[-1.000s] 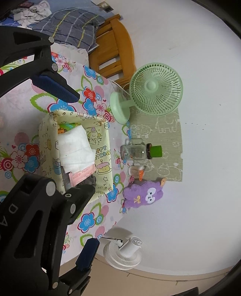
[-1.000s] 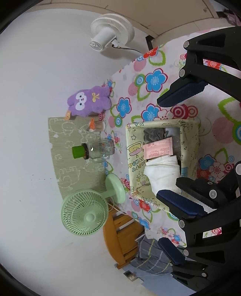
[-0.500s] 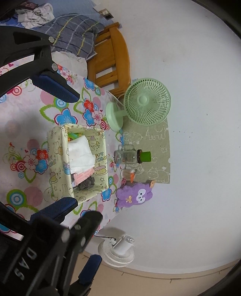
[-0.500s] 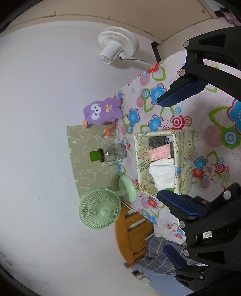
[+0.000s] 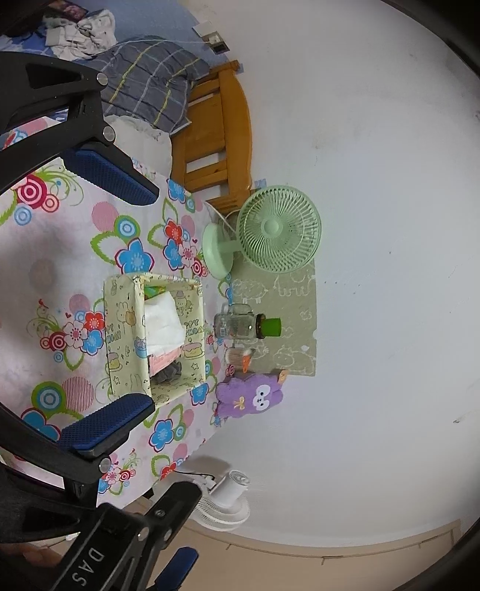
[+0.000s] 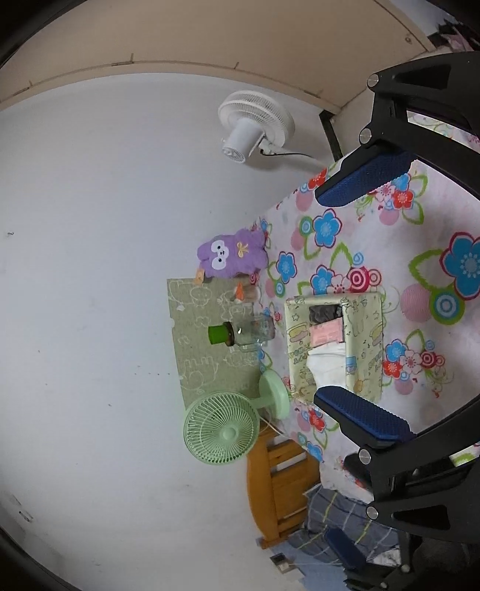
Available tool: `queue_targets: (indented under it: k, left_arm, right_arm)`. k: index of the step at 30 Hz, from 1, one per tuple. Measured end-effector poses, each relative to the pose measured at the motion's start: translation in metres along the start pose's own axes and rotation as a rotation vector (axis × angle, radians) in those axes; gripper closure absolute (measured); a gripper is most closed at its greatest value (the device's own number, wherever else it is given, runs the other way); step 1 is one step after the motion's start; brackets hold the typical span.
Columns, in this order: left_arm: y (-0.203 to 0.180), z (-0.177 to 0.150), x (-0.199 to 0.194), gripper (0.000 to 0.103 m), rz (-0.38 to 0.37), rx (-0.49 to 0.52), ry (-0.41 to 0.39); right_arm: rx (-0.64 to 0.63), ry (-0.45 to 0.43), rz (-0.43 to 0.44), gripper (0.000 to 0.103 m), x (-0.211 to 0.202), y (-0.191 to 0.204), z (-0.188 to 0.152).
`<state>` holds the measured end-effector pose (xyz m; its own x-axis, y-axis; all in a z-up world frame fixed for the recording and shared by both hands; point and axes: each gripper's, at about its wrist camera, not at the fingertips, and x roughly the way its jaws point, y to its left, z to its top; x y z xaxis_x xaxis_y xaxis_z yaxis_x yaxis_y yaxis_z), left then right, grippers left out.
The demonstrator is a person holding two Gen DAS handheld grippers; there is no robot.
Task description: Organize soft objects
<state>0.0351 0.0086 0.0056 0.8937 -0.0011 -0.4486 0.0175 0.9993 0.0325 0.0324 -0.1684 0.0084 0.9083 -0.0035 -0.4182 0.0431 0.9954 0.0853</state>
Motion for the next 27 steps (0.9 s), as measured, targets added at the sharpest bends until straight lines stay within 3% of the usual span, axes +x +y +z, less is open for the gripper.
queue_targets:
  k: [27]
  left_arm:
    - [0.007, -0.002, -0.016, 0.0, -0.012, -0.033, -0.029]
  right_arm:
    - [0.001, -0.041, 0.014, 0.003, -0.019, 0.003, -0.004]
